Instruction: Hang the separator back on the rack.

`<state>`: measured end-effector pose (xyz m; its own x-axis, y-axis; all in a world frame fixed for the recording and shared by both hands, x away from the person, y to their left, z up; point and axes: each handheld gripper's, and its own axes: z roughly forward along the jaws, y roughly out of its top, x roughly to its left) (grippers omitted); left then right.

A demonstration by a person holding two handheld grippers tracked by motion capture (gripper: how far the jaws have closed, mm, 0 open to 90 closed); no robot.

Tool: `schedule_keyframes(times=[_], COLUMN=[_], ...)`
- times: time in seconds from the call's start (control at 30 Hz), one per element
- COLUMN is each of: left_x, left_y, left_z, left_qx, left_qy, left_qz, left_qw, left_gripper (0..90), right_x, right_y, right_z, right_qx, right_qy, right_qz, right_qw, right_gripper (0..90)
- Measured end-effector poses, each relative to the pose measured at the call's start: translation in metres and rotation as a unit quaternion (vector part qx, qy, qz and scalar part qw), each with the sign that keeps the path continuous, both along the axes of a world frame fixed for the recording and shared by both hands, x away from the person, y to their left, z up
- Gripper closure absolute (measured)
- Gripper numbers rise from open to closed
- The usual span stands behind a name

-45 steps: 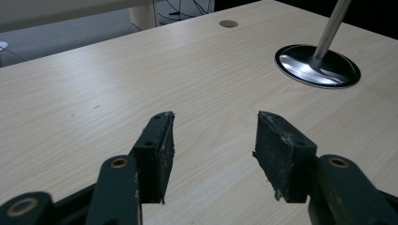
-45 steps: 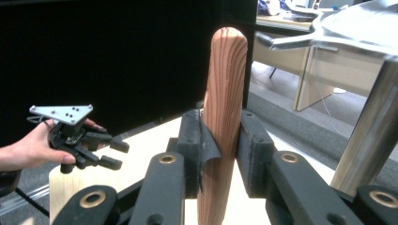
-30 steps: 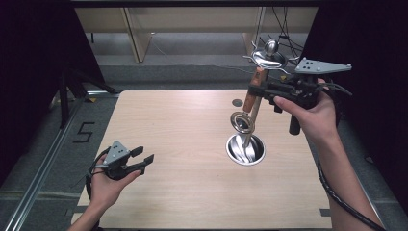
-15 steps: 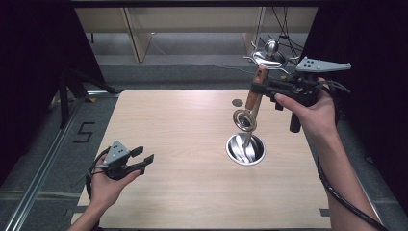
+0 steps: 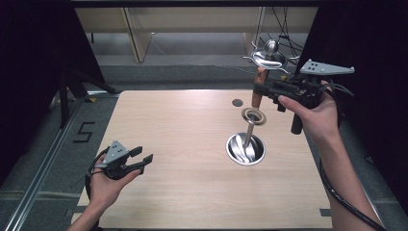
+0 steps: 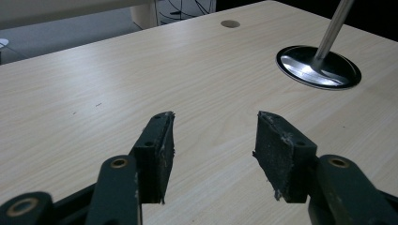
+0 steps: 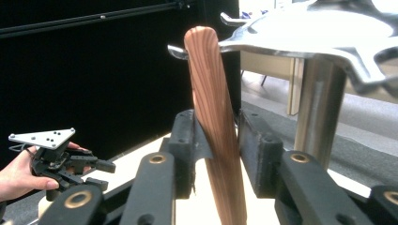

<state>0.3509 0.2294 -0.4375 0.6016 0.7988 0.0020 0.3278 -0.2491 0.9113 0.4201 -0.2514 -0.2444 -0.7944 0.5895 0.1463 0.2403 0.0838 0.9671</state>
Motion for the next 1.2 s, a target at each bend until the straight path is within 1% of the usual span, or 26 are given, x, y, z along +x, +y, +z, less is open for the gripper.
schedule_keyframes(times=[0.1,0.13,0.17,0.2,0.23,0.27,0.33,0.4,0.43,0.5,0.53,0.57,0.6,0.63,0.67,0.7,0.8,0.83,0.9,0.93,0.97,1.0,1.03,1.1,1.13,1.2], left_x=[0.000,0.000,0.000,0.000,0.000,0.000,-0.001,0.000,0.000,0.001,0.000,0.000,0.000,0.000,0.000,0.001,0.001,0.000,0.001,0.001,0.000,0.000,0.000,0.001,0.001,-0.001], left_y=[0.000,0.000,0.000,0.000,-0.001,-0.001,-0.001,0.001,0.001,0.001,0.001,0.001,0.001,0.001,0.001,0.001,0.001,0.000,0.000,0.001,0.000,0.001,0.001,0.001,0.002,0.000], left_z=[0.000,0.000,-0.001,-0.001,-0.002,-0.002,-0.002,-0.001,-0.001,-0.002,-0.002,-0.002,-0.002,-0.002,-0.002,-0.002,-0.003,-0.003,-0.003,-0.003,-0.003,-0.003,-0.003,-0.003,-0.004,-0.006], left_qx=[-0.002,-0.002,-0.003,-0.004,-0.010,-0.007,-0.014,0.000,0.000,-0.006,-0.010,-0.012,-0.009,-0.009,-0.010,-0.002,-0.005,-0.011,-0.009,-0.005,-0.015,-0.006,-0.005,-0.010,-0.009,-0.021], left_qy=[0.002,0.003,0.003,0.004,0.008,0.008,0.013,0.003,0.003,0.005,0.009,0.013,0.009,0.009,0.011,0.007,0.010,0.016,0.013,0.010,0.018,0.010,0.009,0.012,0.012,0.027], left_qz=[0.004,0.004,0.004,0.002,0.004,0.003,0.007,0.002,0.003,0.005,0.007,0.008,0.005,0.005,0.005,0.002,-0.001,0.006,0.005,0.001,0.006,0.002,0.002,0.006,0.004,0.012], left_qw=[1.0000,1.0000,1.0000,1.0000,0.9999,0.9999,0.9998,1.0000,1.0000,1.0000,0.9999,0.9998,0.9999,0.9999,0.9999,1.0000,0.9999,0.9998,0.9999,0.9999,0.9997,0.9999,0.9999,0.9999,0.9999,0.9993], left_gripper=[46.3,46.3,46.3,46.2,46.2,46.1,46.1,46.0,45.9,45.7,45.7,45.6,45.5,45.4,45.3,45.1,44.7,44.6,44.4,44.3,44.1,44.0,43.9,43.7,43.6,43.5], right_x=[-0.005,-0.006,-0.008,-0.008,-0.010,-0.012,-0.016,-0.019,-0.022,-0.027,-0.027,-0.029,-0.031,-0.032,-0.034,-0.034,-0.038,-0.038,-0.039,-0.038,-0.038,-0.037,-0.035,-0.034,-0.032,-0.029], right_y=[-0.002,-0.004,-0.005,-0.007,-0.009,-0.010,-0.012,-0.017,-0.019,-0.023,-0.026,-0.028,-0.030,-0.033,-0.034,-0.038,-0.045,-0.047,-0.050,-0.051,-0.053,-0.054,-0.057,-0.060,-0.062,-0.067], right_z=[-0.001,-0.001,-0.002,-0.003,-0.003,-0.004,-0.007,-0.010,-0.011,-0.015,-0.017,-0.019,-0.021,-0.024,-0.026,-0.030,-0.039,-0.043,-0.051,-0.055,-0.059,-0.063,-0.069,-0.077,-0.081,-0.093], right_qx=[-0.001,-0.007,-0.007,-0.011,-0.010,-0.009,-0.023,-0.032,-0.029,-0.037,-0.042,-0.044,-0.047,-0.049,-0.047,-0.049,-0.060,-0.062,-0.063,-0.067,-0.065,-0.067,-0.070,-0.070,-0.073,-0.079], right_qy=[-0.003,-0.003,-0.007,-0.021,-0.018,-0.011,-0.019,-0.028,-0.013,-0.014,-0.023,-0.021,-0.018,-0.026,-0.016,-0.022,-0.012,-0.009,0.002,0.001,0.007,0.011,0.011,0.029,0.029,0.038], right_qz=[-0.010,-0.012,-0.015,-0.020,-0.023,-0.028,-0.044,-0.053,-0.059,-0.077,-0.081,-0.087,-0.095,-0.105,-0.109,-0.117,-0.152,-0.155,-0.165,-0.169,-0.175,-0.181,-0.188,-0.205,-0.214,-0.227], right_qw=[0.9999,0.9999,0.9998,0.9995,0.9995,0.9995,0.9986,0.9977,0.9978,0.9962,0.9955,0.9950,0.9942,0.9930,0.9928,0.9916,0.9864,0.9859,0.9842,0.9834,0.9823,0.9811,0.9795,0.9758,0.9738,0.9699], right_gripper=[63.3,61.9,60.7,59.3,57.2,55.2,52.6,51.0,50.1,48.0,47.5,47.0,46.3,45.7,45.3,45.1,45.8,45.9,46.1,46.1,46.1,46.1,46.2,46.5,46.5,46.8])
